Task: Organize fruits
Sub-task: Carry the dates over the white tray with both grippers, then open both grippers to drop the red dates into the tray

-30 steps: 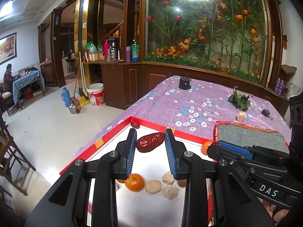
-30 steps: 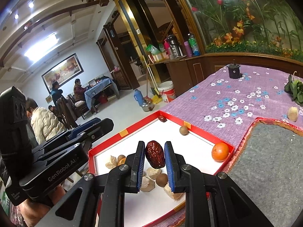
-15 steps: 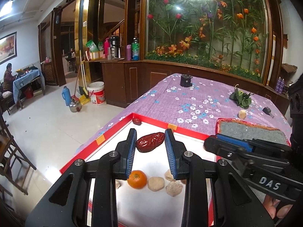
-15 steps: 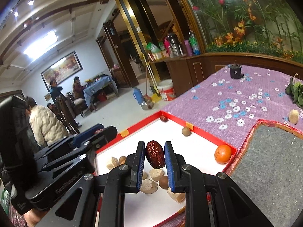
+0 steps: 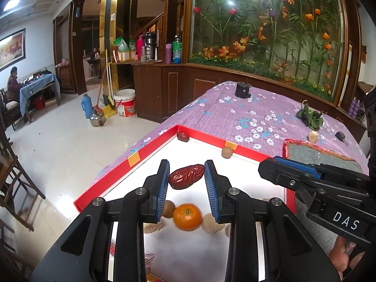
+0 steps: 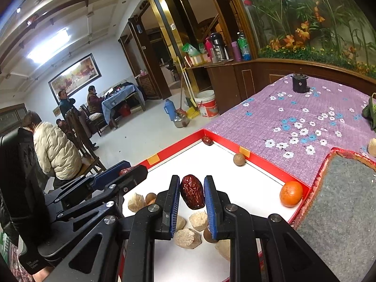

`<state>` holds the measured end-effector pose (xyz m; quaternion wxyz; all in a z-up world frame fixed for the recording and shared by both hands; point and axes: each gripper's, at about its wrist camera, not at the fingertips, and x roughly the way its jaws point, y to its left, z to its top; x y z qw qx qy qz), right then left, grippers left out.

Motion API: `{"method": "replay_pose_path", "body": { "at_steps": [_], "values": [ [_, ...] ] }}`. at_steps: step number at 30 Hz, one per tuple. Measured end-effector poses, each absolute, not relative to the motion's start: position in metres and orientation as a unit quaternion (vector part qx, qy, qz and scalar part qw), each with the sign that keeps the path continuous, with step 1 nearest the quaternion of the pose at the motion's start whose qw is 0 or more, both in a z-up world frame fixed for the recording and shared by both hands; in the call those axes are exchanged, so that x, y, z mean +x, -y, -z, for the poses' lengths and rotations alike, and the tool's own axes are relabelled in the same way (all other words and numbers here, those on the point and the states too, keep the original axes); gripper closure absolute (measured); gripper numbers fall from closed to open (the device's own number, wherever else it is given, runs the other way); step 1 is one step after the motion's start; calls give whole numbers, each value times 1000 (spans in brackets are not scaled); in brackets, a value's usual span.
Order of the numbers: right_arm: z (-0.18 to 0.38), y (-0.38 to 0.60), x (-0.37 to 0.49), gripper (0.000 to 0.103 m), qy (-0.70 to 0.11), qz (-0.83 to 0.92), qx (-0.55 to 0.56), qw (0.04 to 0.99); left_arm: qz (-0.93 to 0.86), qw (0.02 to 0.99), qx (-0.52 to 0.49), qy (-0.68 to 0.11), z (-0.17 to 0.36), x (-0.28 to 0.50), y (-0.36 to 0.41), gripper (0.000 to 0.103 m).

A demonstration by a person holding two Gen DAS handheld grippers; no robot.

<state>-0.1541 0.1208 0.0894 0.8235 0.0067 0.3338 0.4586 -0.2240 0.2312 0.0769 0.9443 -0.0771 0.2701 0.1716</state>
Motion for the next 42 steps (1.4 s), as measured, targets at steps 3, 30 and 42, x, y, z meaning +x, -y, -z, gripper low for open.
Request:
{"method": "replay_pose_path", "body": {
  "at_steps": [3, 30, 42],
  "values": [
    [-86, -126, -152, 83, -339, -454, 2, 824, -171, 942, -73, -278, -71, -219, -232, 73],
    [-48, -143, -131, 83, -395, -398, -7, 828, -183, 920, -57, -342, -38, -200, -232, 73],
    [-80, -102, -134, 62, -365, -383, 48, 847, -198, 931, -39, -305, -76, -215, -218, 36]
  ]
}}
